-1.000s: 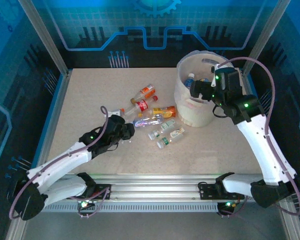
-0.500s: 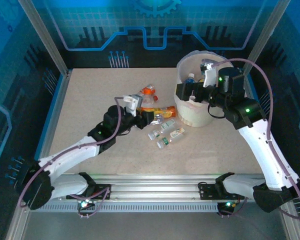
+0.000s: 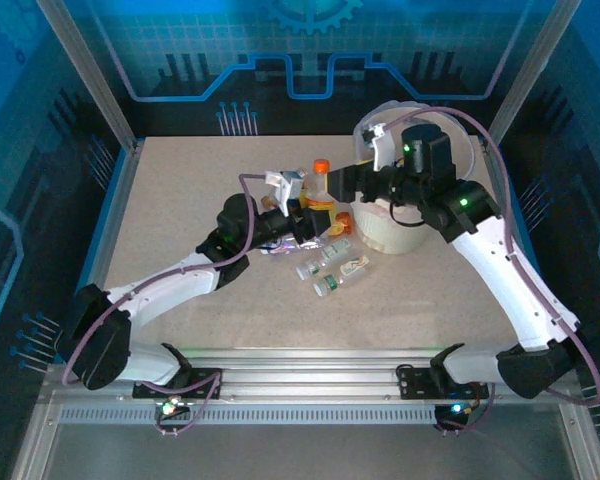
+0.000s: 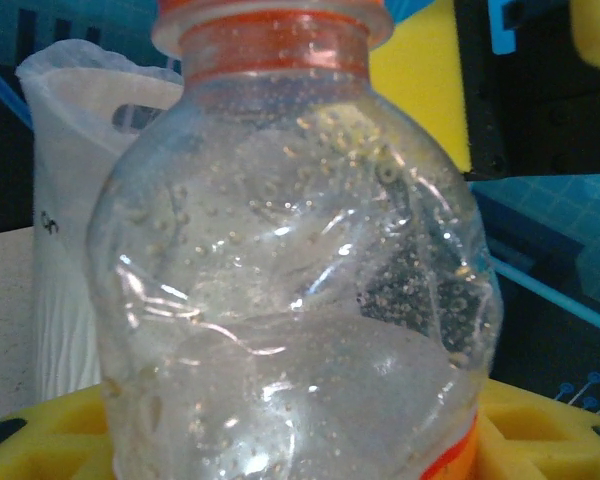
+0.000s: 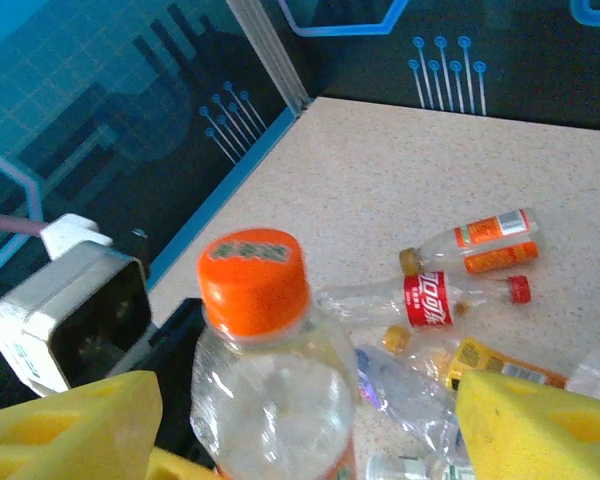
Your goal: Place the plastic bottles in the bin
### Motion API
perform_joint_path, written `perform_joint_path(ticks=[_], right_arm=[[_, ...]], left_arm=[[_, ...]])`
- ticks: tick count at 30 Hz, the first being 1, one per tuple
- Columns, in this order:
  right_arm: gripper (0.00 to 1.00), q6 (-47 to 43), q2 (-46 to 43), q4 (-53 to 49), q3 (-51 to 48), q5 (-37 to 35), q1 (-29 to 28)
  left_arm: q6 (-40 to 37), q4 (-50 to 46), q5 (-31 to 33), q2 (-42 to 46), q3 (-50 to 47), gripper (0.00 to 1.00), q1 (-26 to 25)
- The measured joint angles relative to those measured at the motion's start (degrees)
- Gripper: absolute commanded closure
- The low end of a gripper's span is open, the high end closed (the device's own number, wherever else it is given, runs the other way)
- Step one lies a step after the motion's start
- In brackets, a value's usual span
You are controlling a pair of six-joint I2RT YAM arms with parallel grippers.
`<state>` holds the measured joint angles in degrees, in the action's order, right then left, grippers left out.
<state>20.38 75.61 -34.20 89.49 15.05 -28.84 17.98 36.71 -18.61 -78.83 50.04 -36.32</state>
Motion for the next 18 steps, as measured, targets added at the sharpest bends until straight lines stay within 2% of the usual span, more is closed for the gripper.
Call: perform_joint_path(ticks=[13,18], right_arm=[[0.46,-3.4,5.4,0.0,5.8,0.2,-1.9],[0.61,-3.5,6.6,-0.1,6.3,0.4,-2.3]], left_arm=[[0.1,0.0,-6.8,-0.1,1.1,0.45,0.1],[0.1,-0.4,-7.0,-0.1,1.3,0.44,0.2]])
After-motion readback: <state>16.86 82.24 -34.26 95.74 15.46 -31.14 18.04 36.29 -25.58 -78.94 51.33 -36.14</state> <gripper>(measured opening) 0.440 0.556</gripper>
